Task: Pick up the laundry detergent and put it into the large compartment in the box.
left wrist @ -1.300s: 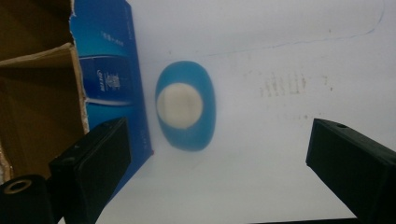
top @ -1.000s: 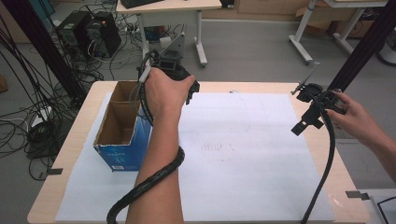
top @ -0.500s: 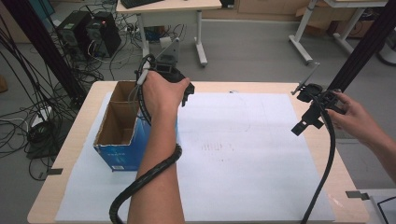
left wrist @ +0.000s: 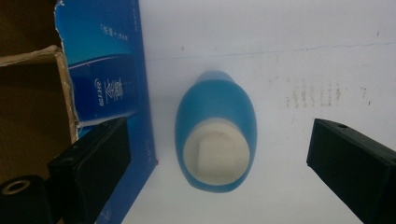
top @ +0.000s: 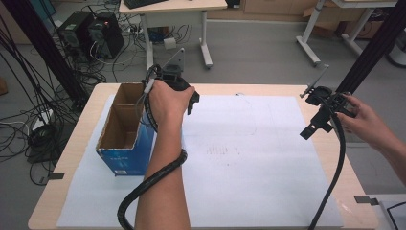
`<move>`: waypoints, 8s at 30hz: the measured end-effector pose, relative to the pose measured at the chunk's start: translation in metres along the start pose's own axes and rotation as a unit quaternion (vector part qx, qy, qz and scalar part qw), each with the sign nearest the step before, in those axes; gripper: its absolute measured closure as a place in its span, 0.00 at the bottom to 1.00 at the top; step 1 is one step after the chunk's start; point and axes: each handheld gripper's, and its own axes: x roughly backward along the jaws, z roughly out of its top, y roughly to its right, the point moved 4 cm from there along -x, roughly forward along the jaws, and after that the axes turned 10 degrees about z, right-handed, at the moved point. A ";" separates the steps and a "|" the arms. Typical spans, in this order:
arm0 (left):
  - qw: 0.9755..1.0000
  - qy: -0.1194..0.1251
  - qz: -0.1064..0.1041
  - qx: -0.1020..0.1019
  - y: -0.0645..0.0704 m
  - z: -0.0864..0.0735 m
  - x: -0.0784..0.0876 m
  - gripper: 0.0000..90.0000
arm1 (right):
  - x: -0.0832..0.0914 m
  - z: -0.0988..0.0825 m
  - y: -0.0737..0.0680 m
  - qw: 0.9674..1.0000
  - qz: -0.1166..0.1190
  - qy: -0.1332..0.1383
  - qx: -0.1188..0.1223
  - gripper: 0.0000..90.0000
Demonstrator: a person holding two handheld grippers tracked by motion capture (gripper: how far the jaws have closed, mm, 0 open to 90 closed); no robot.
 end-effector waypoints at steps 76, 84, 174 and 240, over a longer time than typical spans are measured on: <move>1.000 0.001 0.009 -0.030 0.010 -0.008 -0.038 0.42 | -0.003 -0.004 -0.003 1.000 0.011 0.004 -0.001 0.07; 0.999 -0.009 0.007 -0.031 0.010 -0.010 -0.034 0.42 | -0.004 -0.005 -0.006 1.000 0.005 0.000 -0.001 0.07; 0.993 0.066 0.042 0.093 -0.143 -0.051 0.097 0.42 | -0.011 0.010 -0.010 1.000 0.011 -0.016 -0.010 0.07; 0.999 0.010 0.036 0.026 -0.113 -0.044 -0.049 0.42 | -0.014 0.005 -0.008 1.000 0.015 -0.018 -0.015 0.07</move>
